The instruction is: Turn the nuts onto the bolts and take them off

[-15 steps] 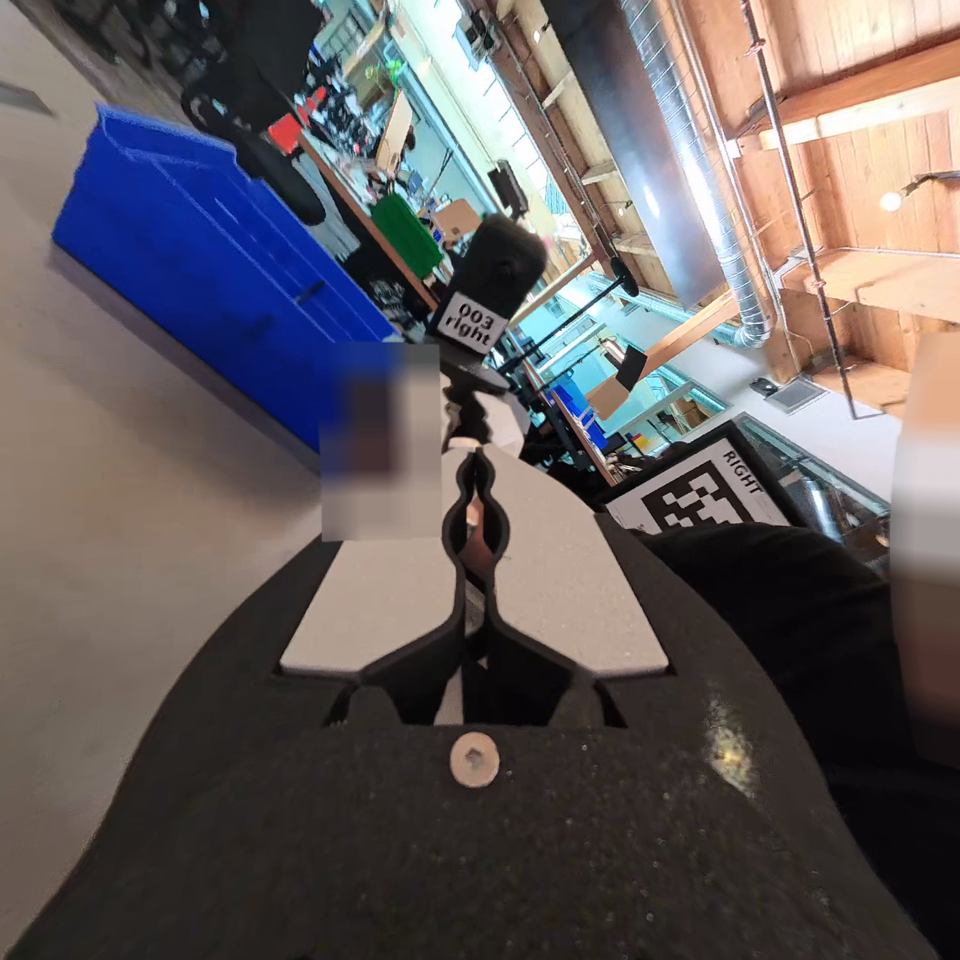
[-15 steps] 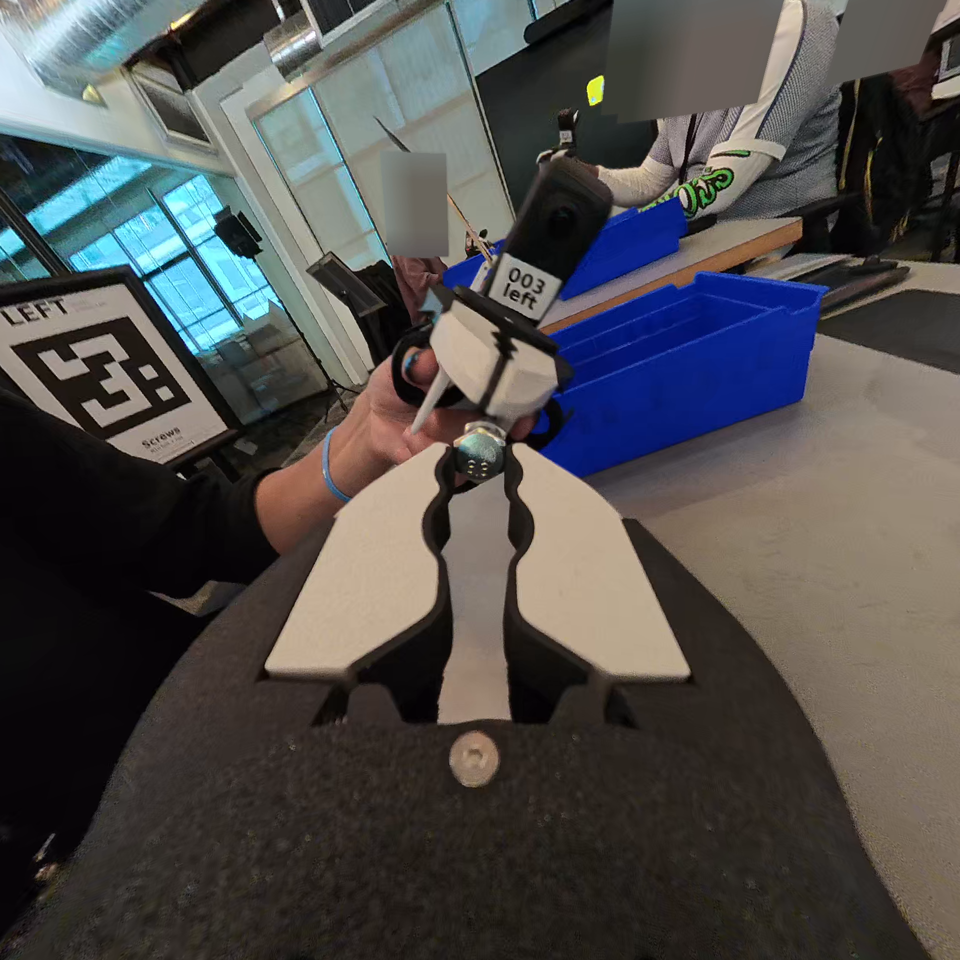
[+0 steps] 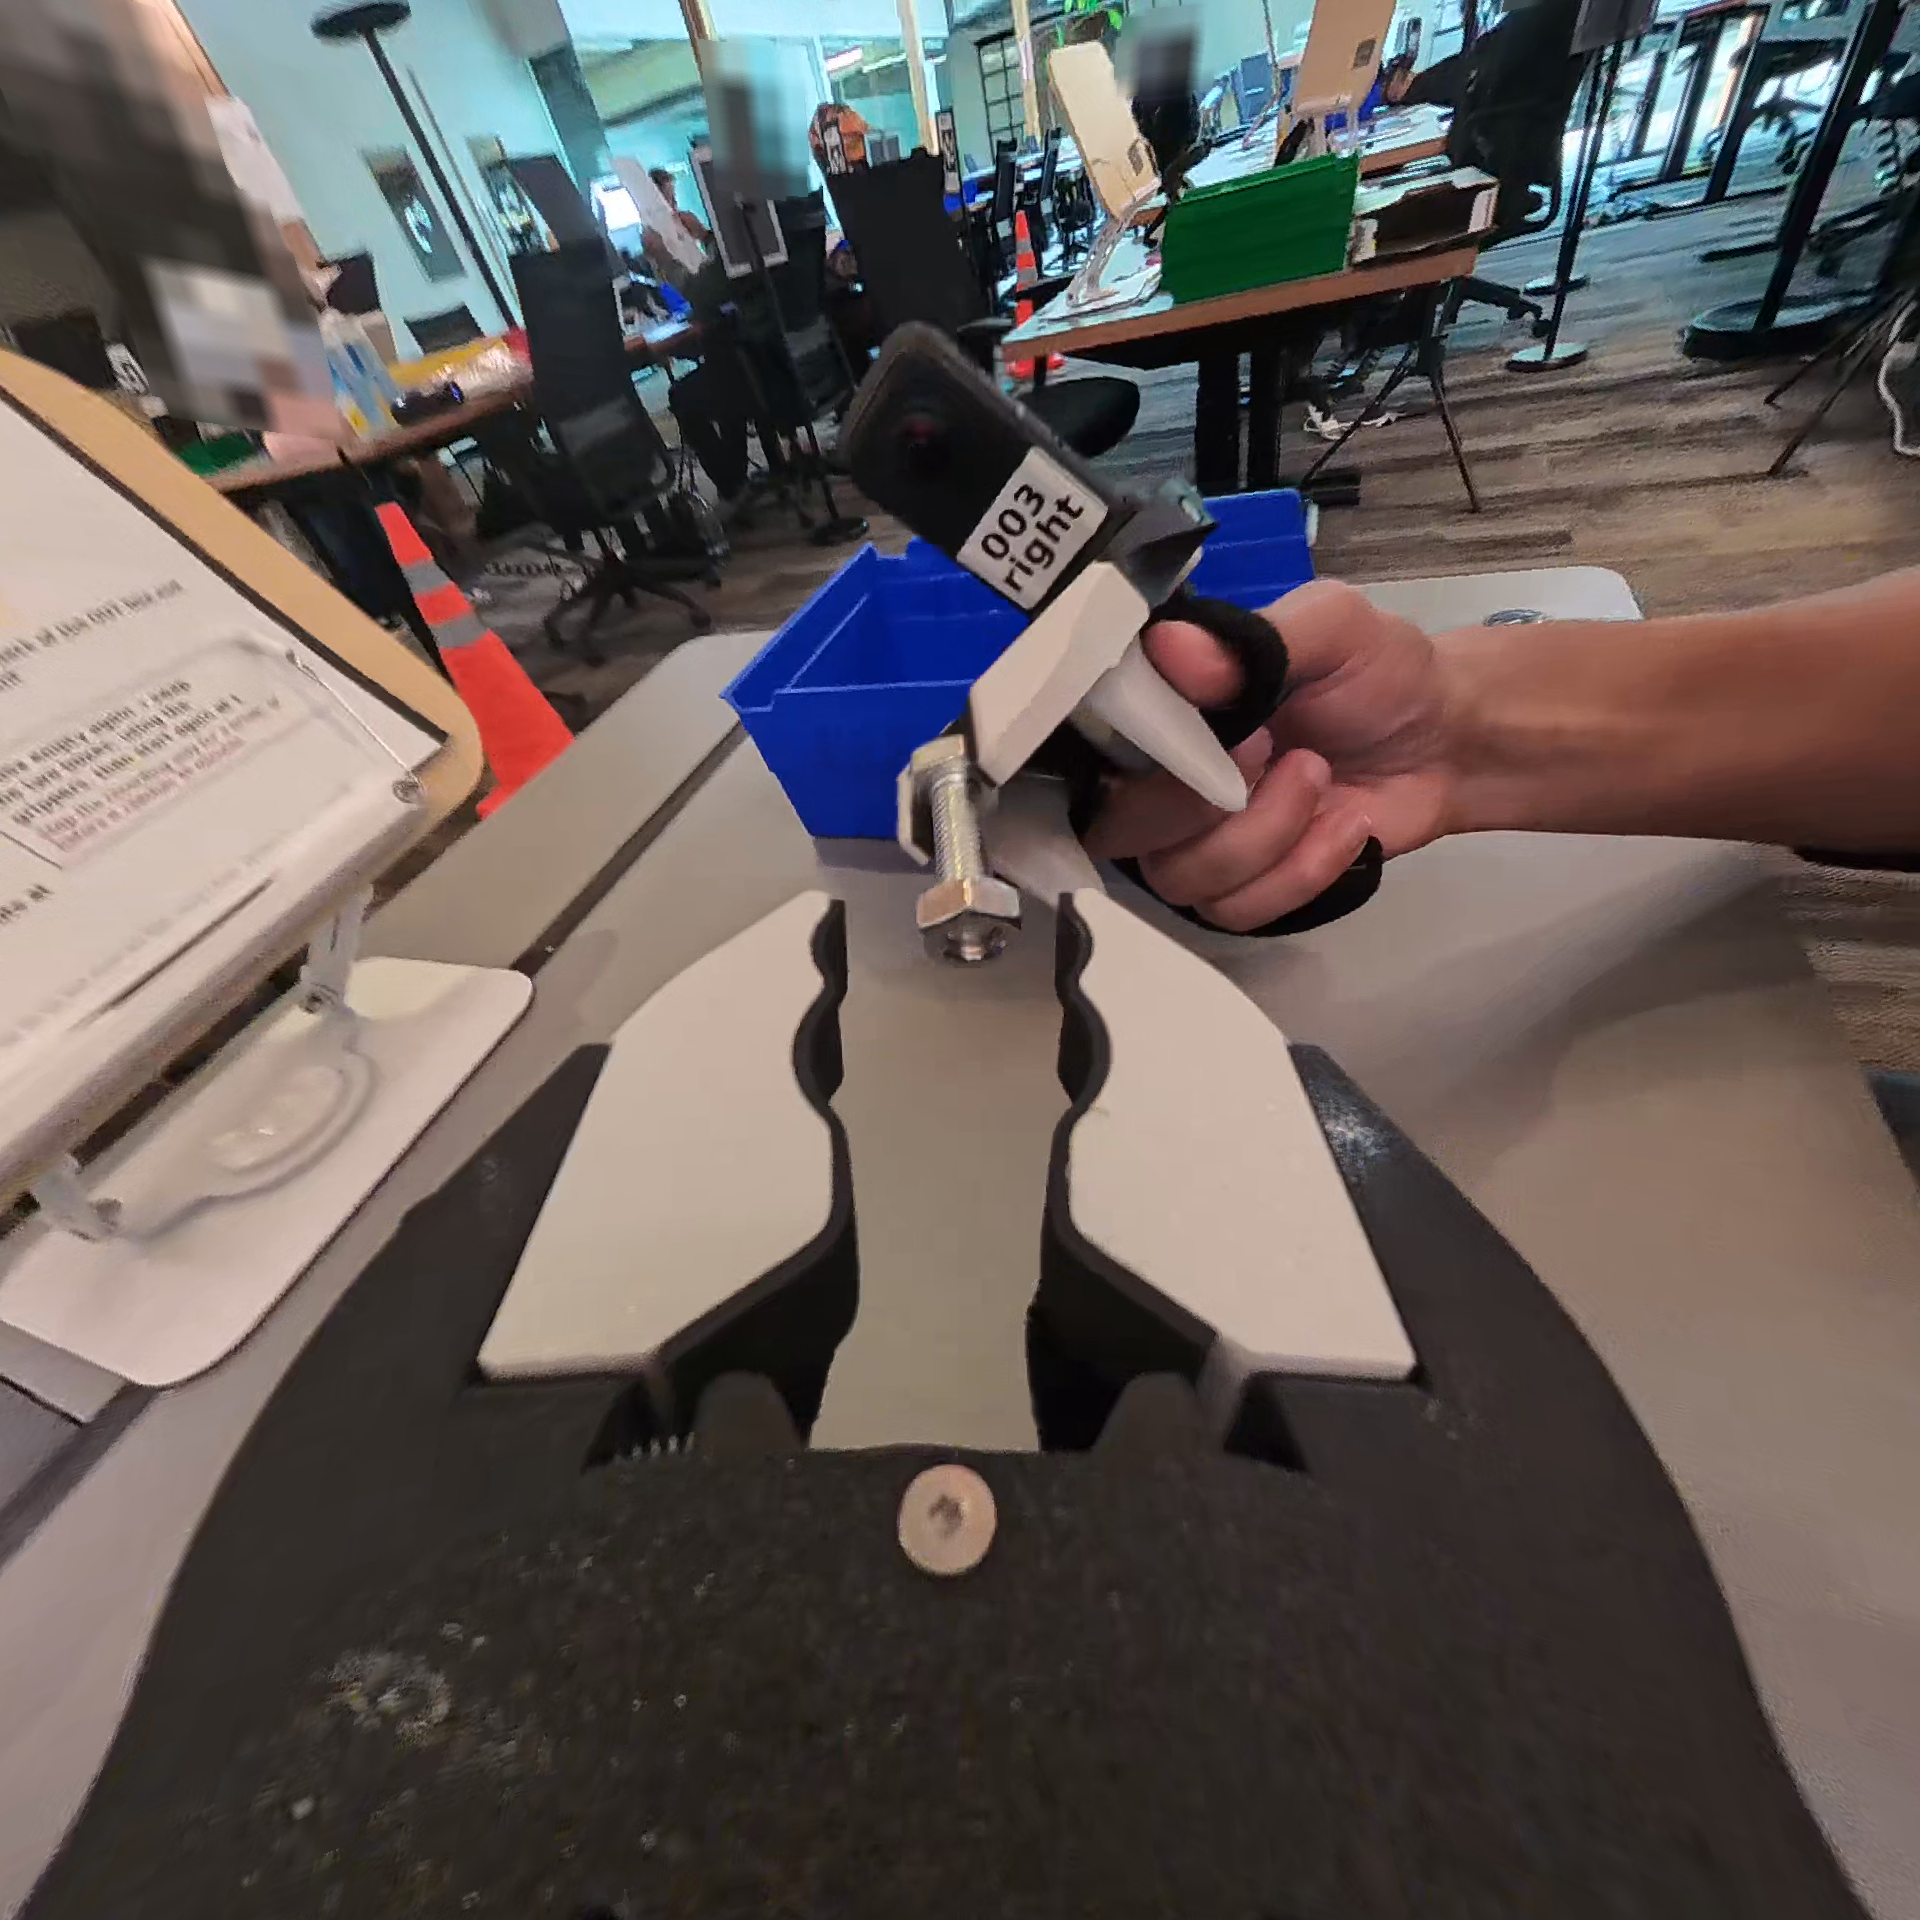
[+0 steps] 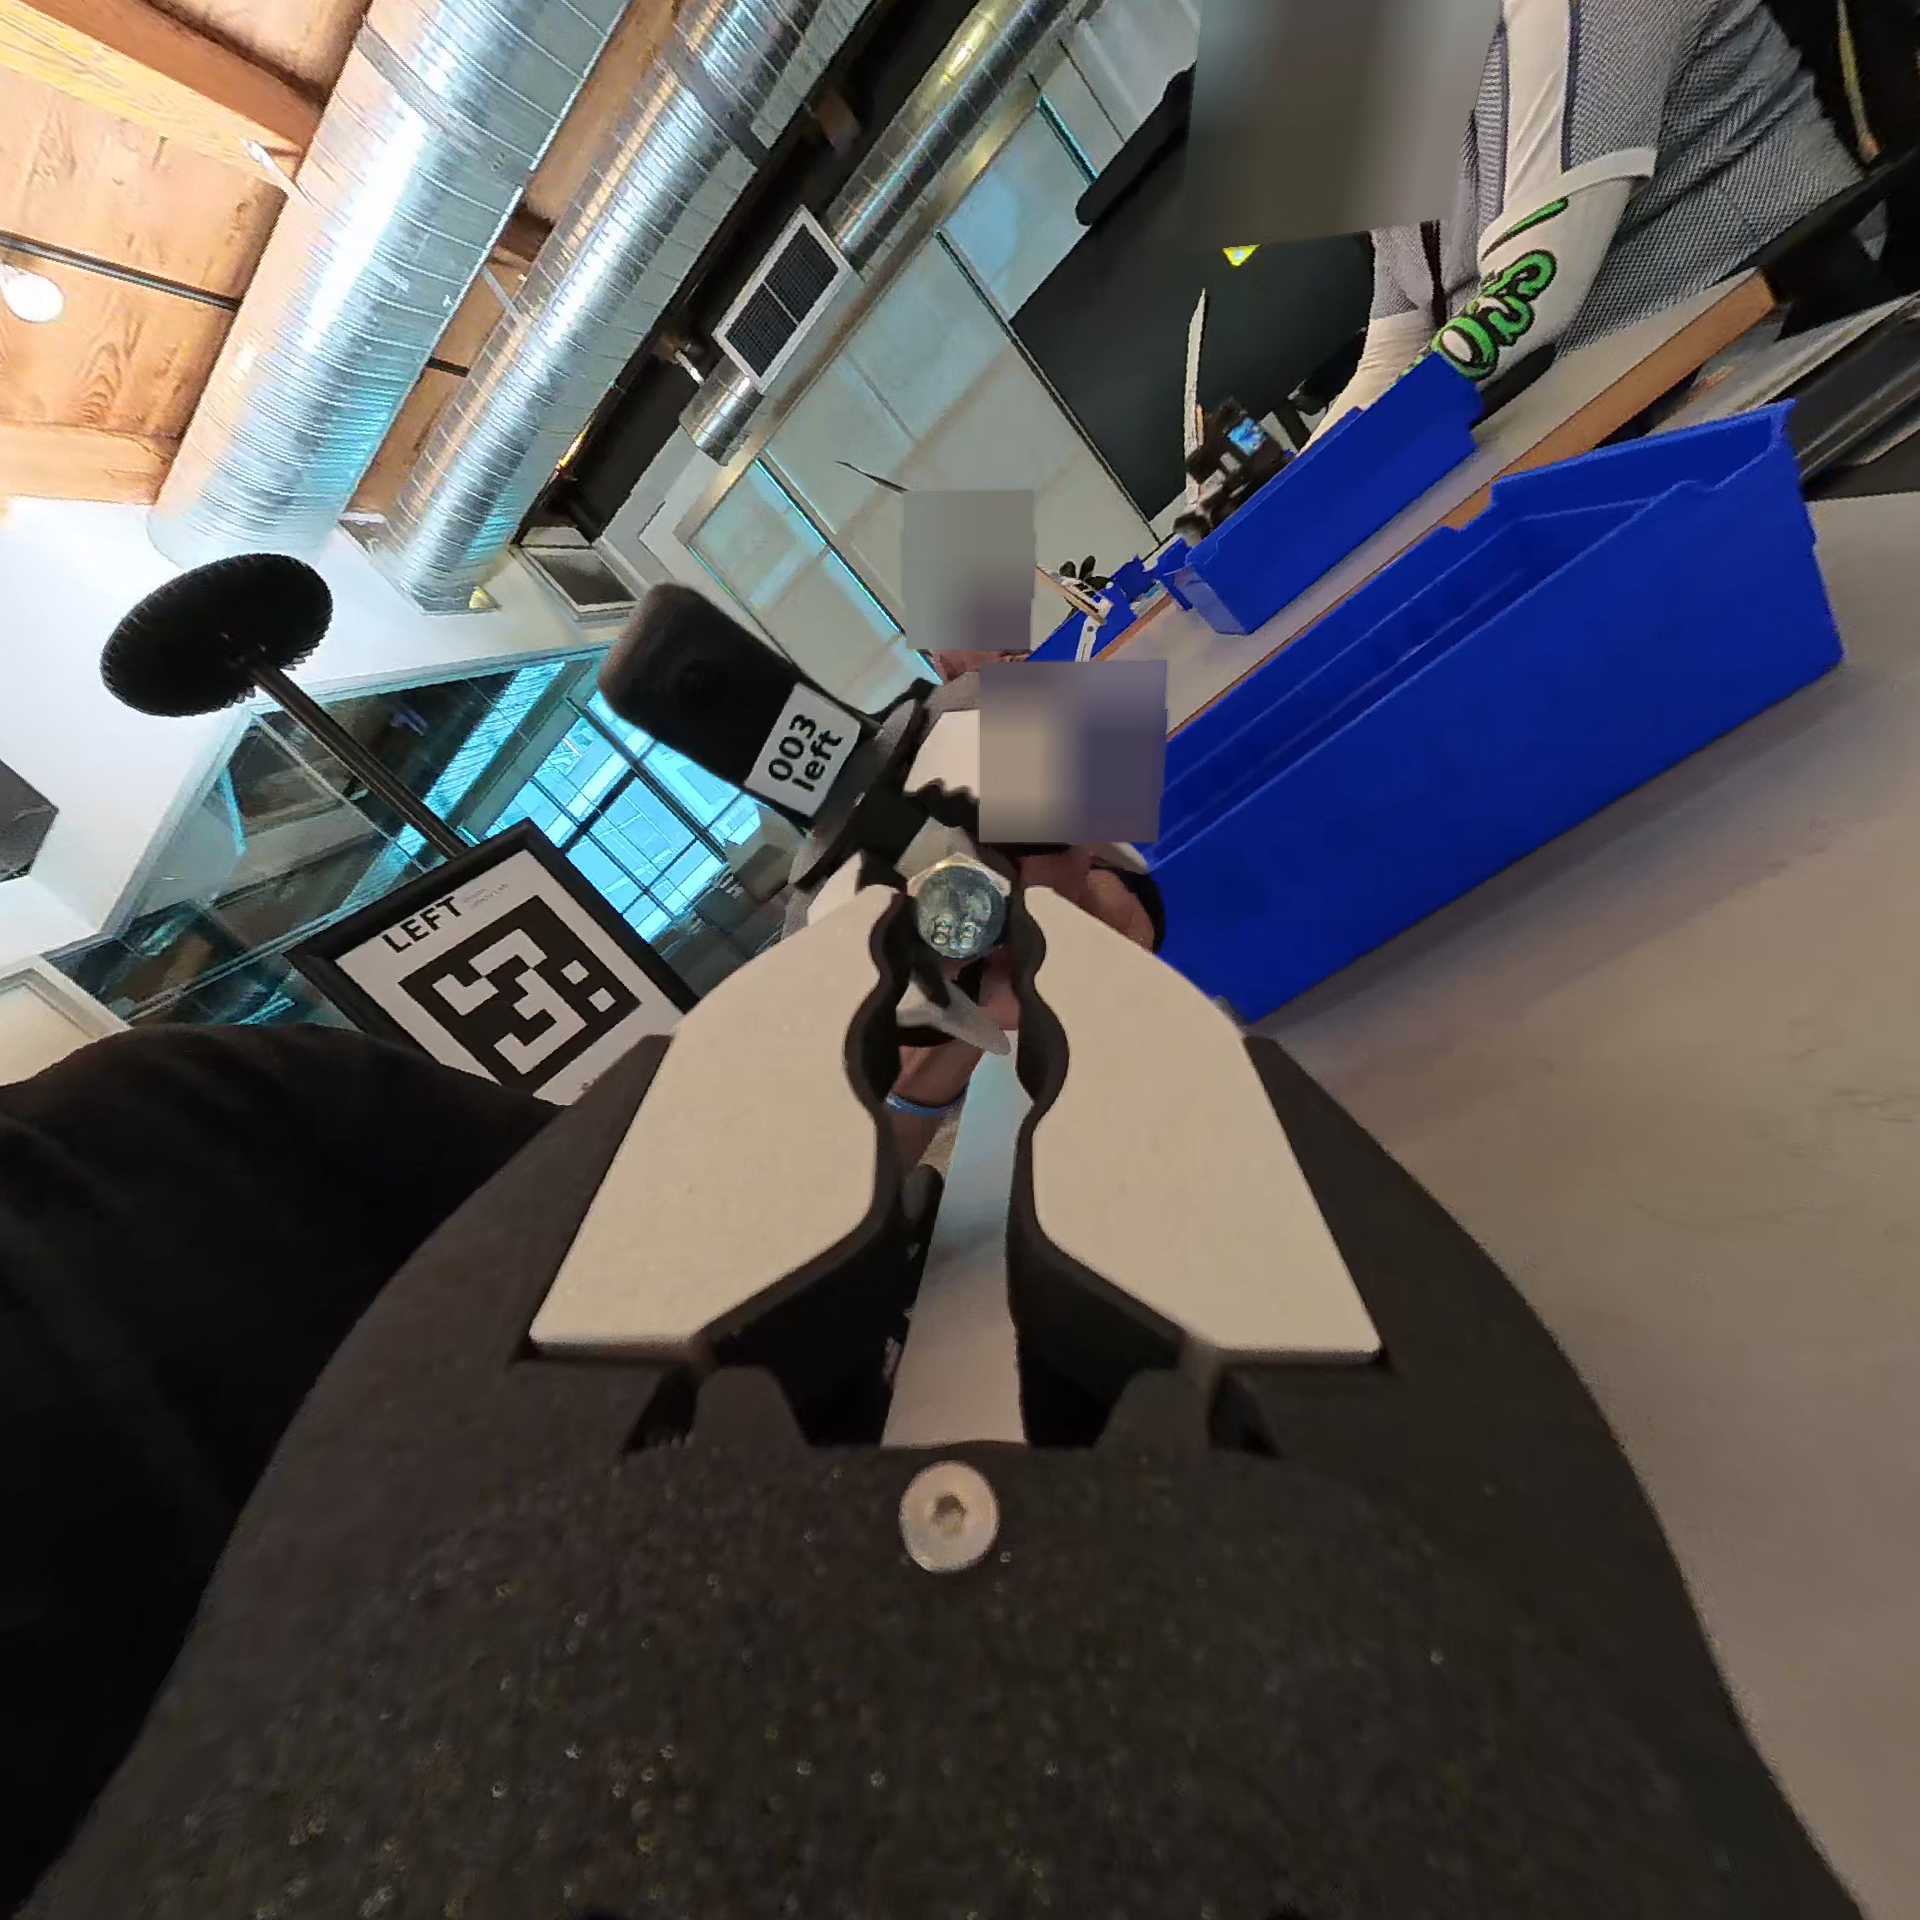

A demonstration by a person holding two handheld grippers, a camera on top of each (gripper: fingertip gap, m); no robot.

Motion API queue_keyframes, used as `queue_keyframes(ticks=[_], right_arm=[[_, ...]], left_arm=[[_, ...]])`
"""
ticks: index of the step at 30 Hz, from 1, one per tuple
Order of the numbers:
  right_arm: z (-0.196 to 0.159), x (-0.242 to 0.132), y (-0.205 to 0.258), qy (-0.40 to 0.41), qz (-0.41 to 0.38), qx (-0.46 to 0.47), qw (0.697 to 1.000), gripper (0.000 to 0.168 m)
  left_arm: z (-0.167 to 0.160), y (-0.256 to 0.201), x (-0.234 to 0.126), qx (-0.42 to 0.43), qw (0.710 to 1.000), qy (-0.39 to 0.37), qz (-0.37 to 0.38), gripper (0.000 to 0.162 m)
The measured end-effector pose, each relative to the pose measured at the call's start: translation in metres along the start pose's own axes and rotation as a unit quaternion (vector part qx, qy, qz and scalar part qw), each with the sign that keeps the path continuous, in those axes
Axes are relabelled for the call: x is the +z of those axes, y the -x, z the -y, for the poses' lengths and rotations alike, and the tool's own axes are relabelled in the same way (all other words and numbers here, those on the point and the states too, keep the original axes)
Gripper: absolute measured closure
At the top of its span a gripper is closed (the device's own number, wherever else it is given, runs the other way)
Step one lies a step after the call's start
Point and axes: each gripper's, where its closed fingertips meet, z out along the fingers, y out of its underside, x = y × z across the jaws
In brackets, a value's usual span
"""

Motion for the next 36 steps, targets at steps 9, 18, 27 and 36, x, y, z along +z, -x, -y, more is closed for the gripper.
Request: queue_keyframes(ticks=[9,18,27,36], right_arm=[[0.003,-0.003,-0.001,-0.017,0.023,0.039,0.999,0.151],[0.0,0.001,0.0,-0.017,0.035,0.06,0.997,0.151],[-0.002,-0.003,0.001,0.001,0.018,0.011,1.0,0.151],[-0.016,-0.007,0.018,0.083,-0.015,-0.157,0.984,0.151]], left_arm=[[0.001,-0.005,-0.005,0.081,0.996,0.004,0.022,0.141],[-0.004,-0.007,0.001,0.136,0.989,0.034,0.046,0.143],[-0.002,-0.008,0.001,-0.011,0.999,0.044,-0.026,0.144],[0.024,-0.024,-0.006,-0.386,0.881,0.003,-0.275,0.145]])
